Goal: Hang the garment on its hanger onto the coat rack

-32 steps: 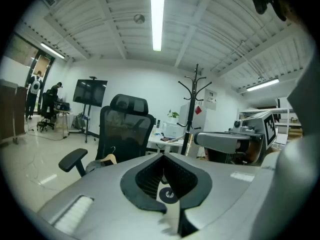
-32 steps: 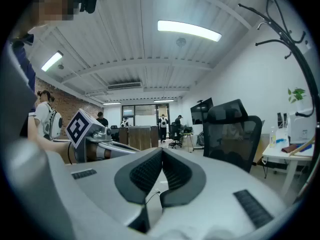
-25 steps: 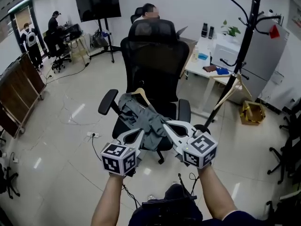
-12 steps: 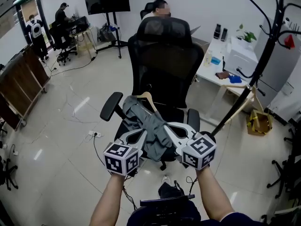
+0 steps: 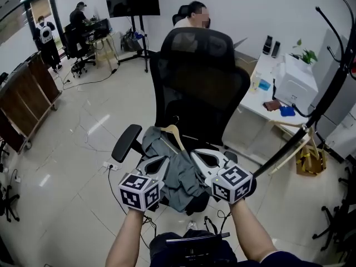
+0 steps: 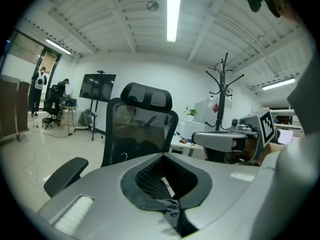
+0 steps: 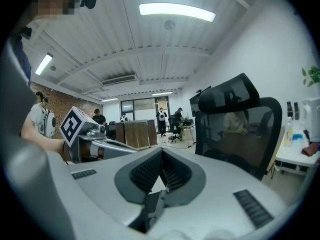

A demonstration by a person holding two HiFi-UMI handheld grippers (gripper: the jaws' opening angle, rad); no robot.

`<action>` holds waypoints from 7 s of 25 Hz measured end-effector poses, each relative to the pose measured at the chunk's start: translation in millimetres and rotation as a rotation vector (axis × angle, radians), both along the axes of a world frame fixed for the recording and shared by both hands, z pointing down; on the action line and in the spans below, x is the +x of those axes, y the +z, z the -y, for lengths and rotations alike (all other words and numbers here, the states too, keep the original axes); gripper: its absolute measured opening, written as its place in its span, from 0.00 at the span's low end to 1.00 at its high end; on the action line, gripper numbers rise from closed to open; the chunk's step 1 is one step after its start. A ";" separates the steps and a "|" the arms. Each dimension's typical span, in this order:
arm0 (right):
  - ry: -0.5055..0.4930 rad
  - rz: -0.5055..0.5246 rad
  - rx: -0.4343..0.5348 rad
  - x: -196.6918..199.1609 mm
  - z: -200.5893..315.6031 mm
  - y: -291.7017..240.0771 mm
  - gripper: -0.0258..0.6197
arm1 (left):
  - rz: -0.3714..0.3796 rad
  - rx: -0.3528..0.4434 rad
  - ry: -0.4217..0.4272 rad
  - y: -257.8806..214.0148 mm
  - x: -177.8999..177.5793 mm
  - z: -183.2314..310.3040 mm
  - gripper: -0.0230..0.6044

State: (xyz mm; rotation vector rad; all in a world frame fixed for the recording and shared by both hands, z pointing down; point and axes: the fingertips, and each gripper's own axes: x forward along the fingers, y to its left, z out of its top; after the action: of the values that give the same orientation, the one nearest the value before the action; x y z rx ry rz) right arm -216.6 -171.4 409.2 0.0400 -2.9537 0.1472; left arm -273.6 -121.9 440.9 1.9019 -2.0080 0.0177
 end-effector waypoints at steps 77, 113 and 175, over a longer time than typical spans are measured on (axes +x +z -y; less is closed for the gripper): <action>0.381 -0.260 0.168 -90.7 110.2 176.8 0.09 | -0.112 -0.105 0.175 127.4 -120.1 67.3 0.01; 0.729 0.019 0.411 322.3 -37.2 -138.0 0.09 | 0.109 0.275 0.635 -128.7 219.2 39.7 0.01; 0.998 -0.185 0.504 530.5 93.2 -188.5 0.09 | 0.153 0.416 0.953 -201.3 414.5 177.1 0.01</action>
State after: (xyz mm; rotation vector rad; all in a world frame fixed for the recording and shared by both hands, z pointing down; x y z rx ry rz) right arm 313.9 -264.6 220.7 1.4689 -2.4196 -0.4440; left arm 140.9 -299.0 239.6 3.0240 -1.0378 -0.0059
